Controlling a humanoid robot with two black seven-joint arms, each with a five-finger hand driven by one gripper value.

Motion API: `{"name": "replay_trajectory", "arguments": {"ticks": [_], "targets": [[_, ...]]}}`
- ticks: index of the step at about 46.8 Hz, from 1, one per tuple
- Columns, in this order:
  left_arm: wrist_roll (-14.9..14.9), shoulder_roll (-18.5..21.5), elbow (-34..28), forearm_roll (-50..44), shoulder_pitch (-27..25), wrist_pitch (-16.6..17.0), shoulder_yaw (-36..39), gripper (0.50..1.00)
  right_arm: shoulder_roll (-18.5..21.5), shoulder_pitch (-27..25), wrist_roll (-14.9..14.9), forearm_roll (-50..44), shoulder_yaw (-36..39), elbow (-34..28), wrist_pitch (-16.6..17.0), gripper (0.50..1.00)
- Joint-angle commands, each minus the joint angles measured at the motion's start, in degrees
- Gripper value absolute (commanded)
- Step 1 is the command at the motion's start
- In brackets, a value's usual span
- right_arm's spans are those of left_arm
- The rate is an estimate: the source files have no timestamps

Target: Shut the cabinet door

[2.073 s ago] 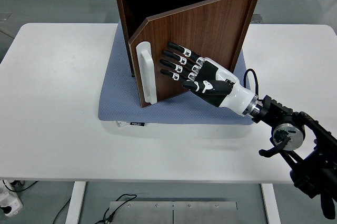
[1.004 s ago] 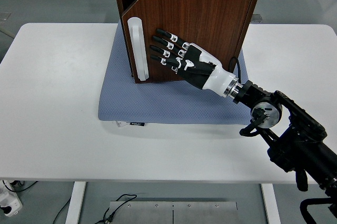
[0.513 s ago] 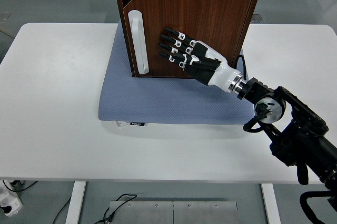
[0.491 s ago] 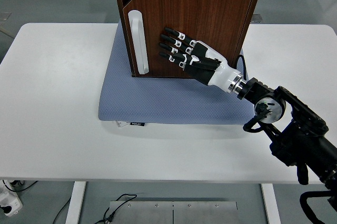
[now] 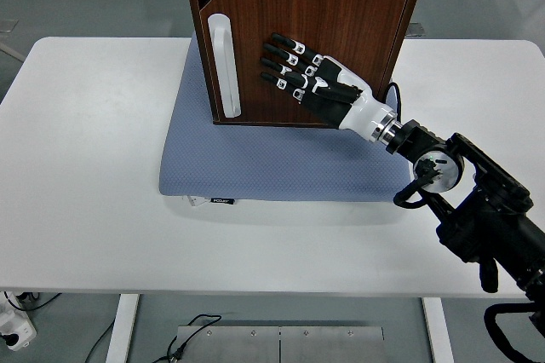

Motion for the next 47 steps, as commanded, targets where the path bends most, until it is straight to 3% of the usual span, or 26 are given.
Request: {"name": "replay_trajectory", "arguments": {"ticks": [1,30,47], "targets": [[0.00,0.00,0.05,0.00,-0.01,0.00,0.00,1.000,0.00,0.01,0.10,-0.01,0.10,-0.09,0.00,1.000],[0.00,0.00,0.05,0.00,-0.01,0.00,0.00,1.000,0.00,-0.52,0.63,1.66,0.89,0.61,0.00,1.000],[0.00,0.00,-0.04,0.00,0.08,0.00,0.00,1.000,0.00,-6.14,0.19,1.57,0.80,5.52,0.00,1.000]]}}
